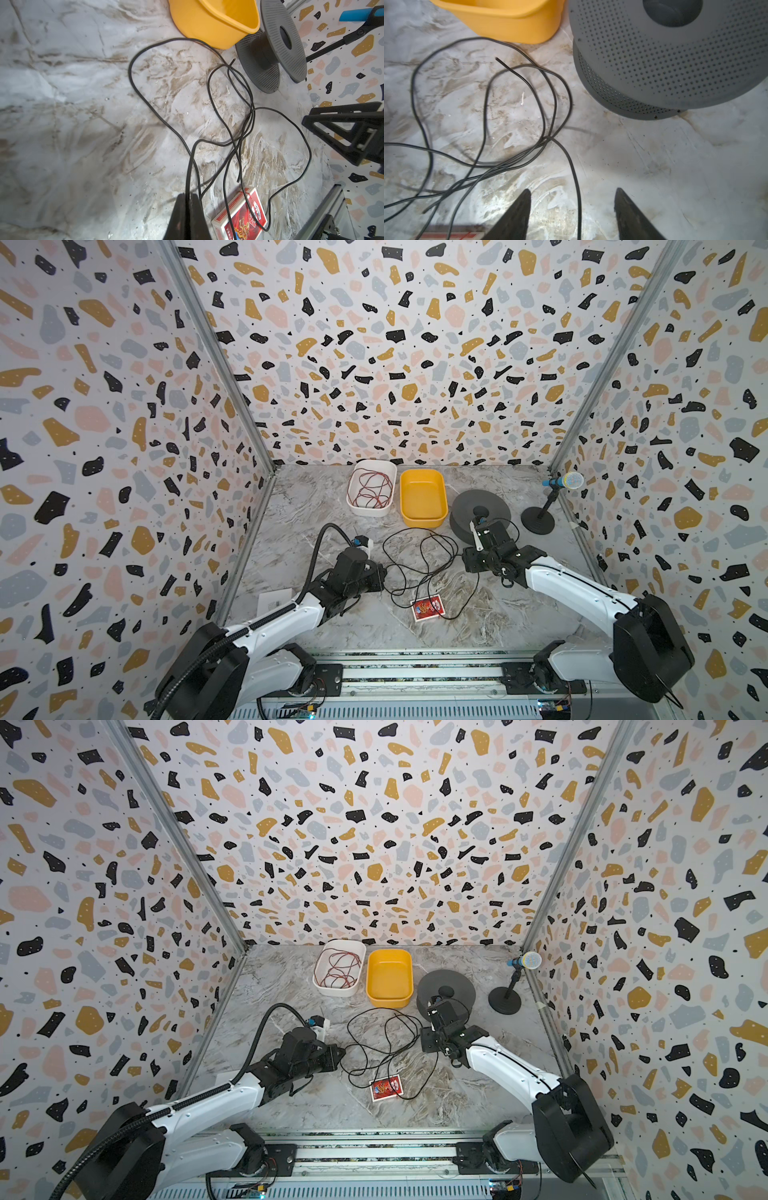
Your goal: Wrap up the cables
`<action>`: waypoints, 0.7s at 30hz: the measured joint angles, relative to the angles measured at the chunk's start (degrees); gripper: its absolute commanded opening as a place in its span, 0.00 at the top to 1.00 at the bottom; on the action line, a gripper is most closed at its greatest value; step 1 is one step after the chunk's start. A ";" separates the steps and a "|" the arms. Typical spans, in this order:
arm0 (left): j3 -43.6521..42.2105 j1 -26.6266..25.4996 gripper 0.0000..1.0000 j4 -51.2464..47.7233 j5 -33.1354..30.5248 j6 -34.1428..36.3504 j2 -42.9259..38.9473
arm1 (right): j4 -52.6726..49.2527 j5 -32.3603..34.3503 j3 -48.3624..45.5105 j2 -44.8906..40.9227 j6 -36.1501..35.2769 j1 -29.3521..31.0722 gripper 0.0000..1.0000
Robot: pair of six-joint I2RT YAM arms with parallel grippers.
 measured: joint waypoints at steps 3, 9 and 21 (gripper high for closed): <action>2.16 0.00 1.00 -3.17 -1.55 1.75 -0.02 | 0.96 -2.32 -0.22 2.23 -0.26 -0.74 0.58; 8.90 0.02 1.00 -12.68 -6.21 6.47 -2.08 | 3.13 -5.62 -2.01 2.82 -0.24 -1.25 0.90; 21.79 3.52 1.00 -28.00 -14.47 15.39 -5.42 | 3.96 -7.28 -3.21 -0.22 0.04 -2.23 1.00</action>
